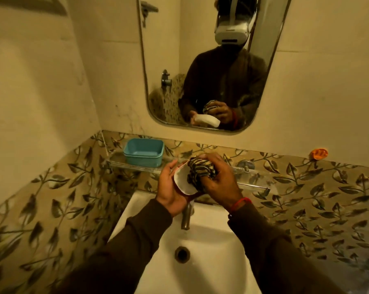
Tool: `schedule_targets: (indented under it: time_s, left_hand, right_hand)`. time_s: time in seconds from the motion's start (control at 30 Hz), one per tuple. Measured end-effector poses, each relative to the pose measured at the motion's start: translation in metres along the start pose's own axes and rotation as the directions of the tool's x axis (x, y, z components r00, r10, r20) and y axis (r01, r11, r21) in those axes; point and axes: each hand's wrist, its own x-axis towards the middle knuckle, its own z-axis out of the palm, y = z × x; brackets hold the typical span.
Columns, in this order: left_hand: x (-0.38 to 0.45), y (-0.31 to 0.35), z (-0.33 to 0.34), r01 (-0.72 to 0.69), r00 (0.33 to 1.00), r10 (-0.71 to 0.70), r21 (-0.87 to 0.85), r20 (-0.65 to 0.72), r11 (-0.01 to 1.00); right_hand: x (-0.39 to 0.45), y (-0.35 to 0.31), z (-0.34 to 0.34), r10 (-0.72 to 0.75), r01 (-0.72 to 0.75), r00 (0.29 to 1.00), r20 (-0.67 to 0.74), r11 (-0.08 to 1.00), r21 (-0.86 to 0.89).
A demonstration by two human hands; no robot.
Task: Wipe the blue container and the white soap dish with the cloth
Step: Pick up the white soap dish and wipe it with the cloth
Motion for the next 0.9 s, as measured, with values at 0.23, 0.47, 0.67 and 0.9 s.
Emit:
schedule_targets:
  time_s: [0.23, 0.47, 0.67, 0.9]
  left_hand:
    - [0.013, 0.050, 0.019, 0.079, 0.989, -0.086, 0.063, 0.121, 0.995]
    - [0.028, 0.073, 0.046, 0.053, 0.987, -0.074, 0.147, 0.140, 0.988]
    - [0.028, 0.070, 0.057, -0.026, 0.981, 0.008, 0.087, 0.196, 0.996]
    - [0.025, 0.055, 0.068, -0.024, 0.973, 0.007, 0.070, 0.232, 0.997]
  right_hand:
    - [0.041, -0.024, 0.002, 0.028, -0.027, 1.000, 0.003, 0.998, -0.048]
    - [0.069, -0.044, 0.002, 0.092, -0.081, 0.995, 0.034, 0.966, -0.244]
    - [0.078, -0.043, -0.007, -0.069, -0.040, 0.986, -0.152, 0.785, -0.618]
    - [0.089, -0.059, -0.007, -0.128, -0.089, 0.969, -0.213, 0.621, -0.778]
